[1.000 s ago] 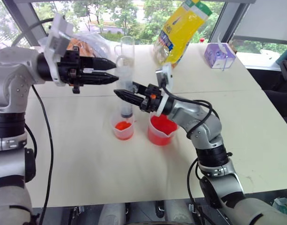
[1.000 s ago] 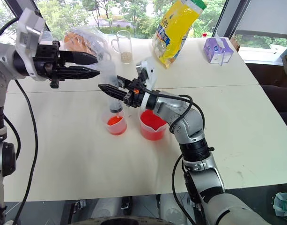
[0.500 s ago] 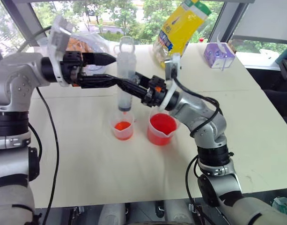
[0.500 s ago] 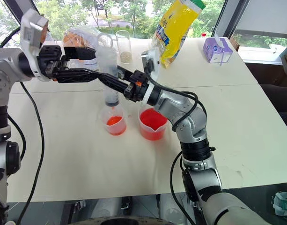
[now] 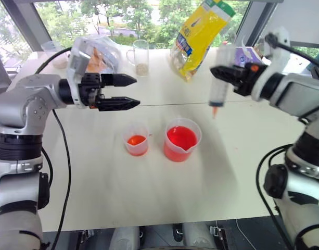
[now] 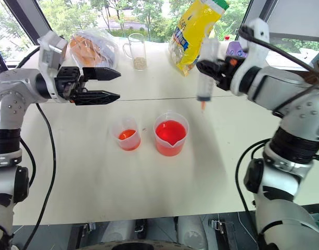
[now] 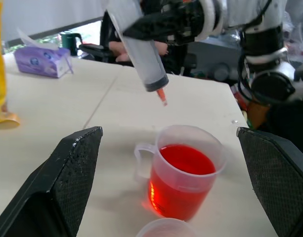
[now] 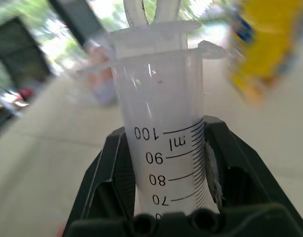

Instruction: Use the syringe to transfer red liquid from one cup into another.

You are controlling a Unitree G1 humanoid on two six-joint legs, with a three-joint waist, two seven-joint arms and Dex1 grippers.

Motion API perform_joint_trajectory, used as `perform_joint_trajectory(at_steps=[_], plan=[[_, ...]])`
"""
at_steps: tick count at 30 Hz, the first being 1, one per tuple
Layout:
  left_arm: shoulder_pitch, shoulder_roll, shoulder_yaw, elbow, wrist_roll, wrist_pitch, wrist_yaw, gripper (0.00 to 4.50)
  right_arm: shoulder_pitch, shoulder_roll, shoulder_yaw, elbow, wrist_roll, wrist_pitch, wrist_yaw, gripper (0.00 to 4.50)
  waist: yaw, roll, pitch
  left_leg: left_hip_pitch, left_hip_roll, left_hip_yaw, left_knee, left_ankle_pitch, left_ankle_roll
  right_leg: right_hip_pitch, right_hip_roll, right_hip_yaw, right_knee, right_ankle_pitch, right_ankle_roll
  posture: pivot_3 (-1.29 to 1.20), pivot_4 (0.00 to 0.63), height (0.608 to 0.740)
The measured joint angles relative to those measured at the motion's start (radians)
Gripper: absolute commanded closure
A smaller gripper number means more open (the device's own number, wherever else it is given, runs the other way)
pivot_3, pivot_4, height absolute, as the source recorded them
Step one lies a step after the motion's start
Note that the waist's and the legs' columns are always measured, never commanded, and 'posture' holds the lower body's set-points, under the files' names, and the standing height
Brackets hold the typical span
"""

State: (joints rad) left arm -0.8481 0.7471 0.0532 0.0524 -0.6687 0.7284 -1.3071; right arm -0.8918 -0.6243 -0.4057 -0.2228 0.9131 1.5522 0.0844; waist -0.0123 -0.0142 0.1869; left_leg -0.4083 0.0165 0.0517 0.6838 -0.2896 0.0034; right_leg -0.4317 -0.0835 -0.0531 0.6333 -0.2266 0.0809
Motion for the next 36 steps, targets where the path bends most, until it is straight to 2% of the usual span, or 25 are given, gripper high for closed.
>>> perform_joint_trajectory(at_steps=[6,15,17,19,21,23,25,29,33,36], plan=[[0.028,-0.014,-0.011,-0.028,0.007,-0.025,-0.006,0.02,0.209,-0.168,0.073,0.107,0.063,0.056,-0.061,2.93,0.002,0.0,0.0,0.0,0.0,0.001,0.0,0.0,0.001,0.001,0.0,0.0,-0.002,0.0,0.0,0.0,0.15,0.74],[0.067,-0.018,-0.033,-0.079,0.005,-0.034,0.0,0.02,0.249,-0.158,0.161,0.237,0.08,0.056,-0.134,2.93,-0.001,0.0,0.0,0.0,0.0,0.001,0.0,0.0,0.001,0.0,0.002,0.002,-0.002,0.0,0.0,0.0,0.15,0.74],[0.08,-0.014,-0.033,-0.108,0.002,-0.023,0.003,0.0,0.249,-0.152,0.171,0.249,0.071,0.056,-0.137,1.99,0.0,0.0,0.0,-0.001,0.0,0.001,0.0,0.0,0.001,0.0,0.002,0.002,-0.002,0.0,0.0,0.0,0.15,0.74],[0.099,-0.008,-0.033,-0.142,-0.005,-0.009,0.004,0.0,0.248,-0.149,0.172,0.249,0.068,0.056,-0.136,1.24,0.0,0.0,0.0,-0.001,0.0,0.001,0.0,-0.001,0.001,0.0,0.001,0.002,-0.003,0.0,0.0,0.0,0.15,0.74],[0.124,0.001,-0.034,-0.168,-0.011,0.003,0.003,0.0,0.246,-0.149,0.172,0.249,0.062,0.056,-0.129,0.17,0.001,0.0,0.0,-0.001,0.0,0.001,0.0,-0.001,0.001,0.0,0.001,0.002,-0.003,0.0,0.0,0.0,0.15,0.74],[0.135,0.006,-0.034,-0.178,-0.012,0.007,0.003,0.0,0.247,-0.15,0.173,0.244,0.062,0.056,-0.116,0.07,0.002,0.0,0.0,-0.001,0.0,0.001,0.0,-0.001,0.001,0.0,0.001,0.002,-0.003,0.0,0.0,0.0,0.15,0.74],[0.136,0.017,-0.034,-0.183,-0.016,0.009,0.003,0.0,0.25,-0.17,0.183,0.207,0.067,0.056,-0.081,0.07,0.002,0.0,0.0,-0.001,0.0,0.0,0.0,-0.001,0.001,0.0,0.002,0.002,-0.003,0.0,0.0,0.0,0.15,0.74],[0.141,0.043,-0.034,-0.186,-0.019,0.012,-0.001,0.0,0.277,-0.31,0.189,-0.018,0.103,0.035,0.086,0.07,0.003,0.001,0.001,-0.001,0.0,0.0,0.0,-0.001,0.002,0.0,0.002,0.001,-0.003,0.0,0.001,0.0,0.15,0.74],[0.149,0.068,-0.031,-0.187,-0.024,0.029,-0.002,0.0,0.33,-0.432,0.103,-0.213,0.172,-0.022,0.265,0.07,0.002,0.0,0.001,-0.001,0.0,0.0,0.0,-0.001,0.002,0.0,0.002,0.001,-0.004,0.0,0.001,0.0,0.15,0.74],[0.152,0.084,-0.023,-0.192,-0.042,0.044,0.002,0.0,0.432,-0.539,0.021,-0.342,0.221,-0.06,0.426,0.07,0.005,0.0,0.001,-0.001,0.001,-0.001,0.0,-0.001,0.002,0.001,0.001,0.001,-0.004,0.0,0.001,0.0,0.15,0.74]])
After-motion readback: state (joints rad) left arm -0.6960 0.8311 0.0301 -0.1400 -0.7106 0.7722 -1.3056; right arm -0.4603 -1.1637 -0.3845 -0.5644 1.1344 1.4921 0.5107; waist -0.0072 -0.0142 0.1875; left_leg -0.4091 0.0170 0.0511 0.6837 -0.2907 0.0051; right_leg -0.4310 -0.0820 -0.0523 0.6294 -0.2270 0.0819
